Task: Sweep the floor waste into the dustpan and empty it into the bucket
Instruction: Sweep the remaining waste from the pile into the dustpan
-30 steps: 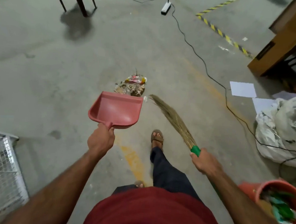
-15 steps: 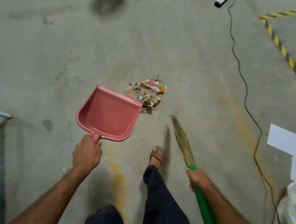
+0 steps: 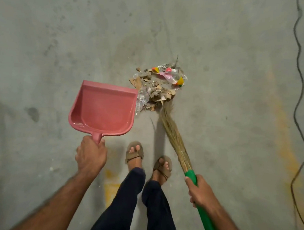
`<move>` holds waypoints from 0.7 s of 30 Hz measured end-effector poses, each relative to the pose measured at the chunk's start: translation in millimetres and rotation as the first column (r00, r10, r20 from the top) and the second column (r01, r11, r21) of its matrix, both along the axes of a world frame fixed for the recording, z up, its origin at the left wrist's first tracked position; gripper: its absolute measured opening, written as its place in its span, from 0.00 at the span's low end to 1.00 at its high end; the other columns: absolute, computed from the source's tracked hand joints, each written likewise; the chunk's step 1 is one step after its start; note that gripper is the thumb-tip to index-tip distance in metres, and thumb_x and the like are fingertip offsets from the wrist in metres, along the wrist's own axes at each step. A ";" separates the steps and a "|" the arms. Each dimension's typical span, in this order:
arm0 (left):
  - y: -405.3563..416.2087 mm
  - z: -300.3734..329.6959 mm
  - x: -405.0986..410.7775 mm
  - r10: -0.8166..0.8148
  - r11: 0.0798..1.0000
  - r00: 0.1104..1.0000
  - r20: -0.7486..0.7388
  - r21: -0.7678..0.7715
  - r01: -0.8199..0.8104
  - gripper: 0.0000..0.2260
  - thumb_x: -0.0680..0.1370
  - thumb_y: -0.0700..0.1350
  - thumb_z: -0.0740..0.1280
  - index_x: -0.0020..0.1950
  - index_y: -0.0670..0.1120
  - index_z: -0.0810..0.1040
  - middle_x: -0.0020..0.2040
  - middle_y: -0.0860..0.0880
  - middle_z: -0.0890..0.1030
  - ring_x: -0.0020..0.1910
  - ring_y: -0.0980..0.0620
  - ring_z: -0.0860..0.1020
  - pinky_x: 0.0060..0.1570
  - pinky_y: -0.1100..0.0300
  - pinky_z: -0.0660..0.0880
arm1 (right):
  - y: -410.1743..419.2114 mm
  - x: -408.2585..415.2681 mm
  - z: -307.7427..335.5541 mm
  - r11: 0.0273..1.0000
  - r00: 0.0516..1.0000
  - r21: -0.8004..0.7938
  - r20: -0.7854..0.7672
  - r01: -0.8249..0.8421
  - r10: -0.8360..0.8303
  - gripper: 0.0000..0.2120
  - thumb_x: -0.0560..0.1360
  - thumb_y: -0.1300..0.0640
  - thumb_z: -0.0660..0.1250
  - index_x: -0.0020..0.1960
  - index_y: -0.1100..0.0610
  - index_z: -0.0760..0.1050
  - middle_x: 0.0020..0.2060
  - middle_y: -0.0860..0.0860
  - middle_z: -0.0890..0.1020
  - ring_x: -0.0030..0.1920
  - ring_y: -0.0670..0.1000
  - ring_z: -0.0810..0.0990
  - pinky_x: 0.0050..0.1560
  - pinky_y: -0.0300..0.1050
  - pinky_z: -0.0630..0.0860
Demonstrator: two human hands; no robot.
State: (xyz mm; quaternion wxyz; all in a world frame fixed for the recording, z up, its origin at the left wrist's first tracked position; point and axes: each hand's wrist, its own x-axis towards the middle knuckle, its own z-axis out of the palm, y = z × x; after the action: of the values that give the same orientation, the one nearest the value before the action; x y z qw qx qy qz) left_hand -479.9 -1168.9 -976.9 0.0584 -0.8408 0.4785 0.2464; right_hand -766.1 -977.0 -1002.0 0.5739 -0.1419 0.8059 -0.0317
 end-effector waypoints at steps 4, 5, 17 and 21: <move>-16.3 -8.0 14.5 0.025 1.000 1.000 -0.005 -0.003 -0.025 0.12 0.79 0.50 0.65 0.54 0.41 0.74 0.50 0.40 0.80 0.53 0.33 0.77 0.54 0.40 0.75 | 43.7 -8.8 39.6 0.999 0.975 -0.022 -0.218 -0.038 0.032 0.12 0.77 0.41 0.66 0.53 0.47 0.71 0.31 0.52 0.81 0.29 0.55 0.82 0.32 0.48 0.78; -21.3 -9.3 17.1 0.009 1.000 1.000 -0.005 0.004 -0.009 0.12 0.79 0.50 0.65 0.53 0.41 0.74 0.49 0.40 0.80 0.52 0.33 0.77 0.53 0.40 0.75 | 50.1 -10.3 47.7 0.999 0.956 -0.028 -0.293 -0.022 0.012 0.11 0.75 0.44 0.70 0.52 0.47 0.73 0.30 0.52 0.81 0.29 0.54 0.82 0.33 0.47 0.78; -81.8 -48.9 24.5 -0.235 0.972 0.971 -0.033 0.017 0.236 0.09 0.78 0.49 0.68 0.50 0.43 0.76 0.46 0.42 0.79 0.49 0.36 0.78 0.48 0.45 0.75 | -93.6 -64.6 4.7 0.965 0.861 -0.100 -0.482 -0.241 0.165 0.28 0.81 0.43 0.60 0.78 0.42 0.55 0.46 0.52 0.82 0.36 0.53 0.82 0.34 0.45 0.75; -98.8 -79.7 30.3 -0.243 0.969 0.970 0.009 0.058 0.242 0.11 0.77 0.49 0.70 0.51 0.43 0.77 0.47 0.40 0.80 0.50 0.34 0.79 0.48 0.44 0.76 | -196.1 -102.8 -61.2 0.939 0.835 -0.104 -0.497 -0.327 0.236 0.28 0.82 0.47 0.60 0.80 0.48 0.56 0.57 0.59 0.81 0.49 0.61 0.82 0.46 0.51 0.79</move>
State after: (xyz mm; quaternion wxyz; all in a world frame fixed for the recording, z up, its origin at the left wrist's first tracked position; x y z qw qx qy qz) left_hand -449.7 -1267.7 -1056.6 0.1154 -0.7761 0.5699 0.2440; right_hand -868.8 -1173.0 -1063.3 0.3403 -0.3151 0.8858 0.0149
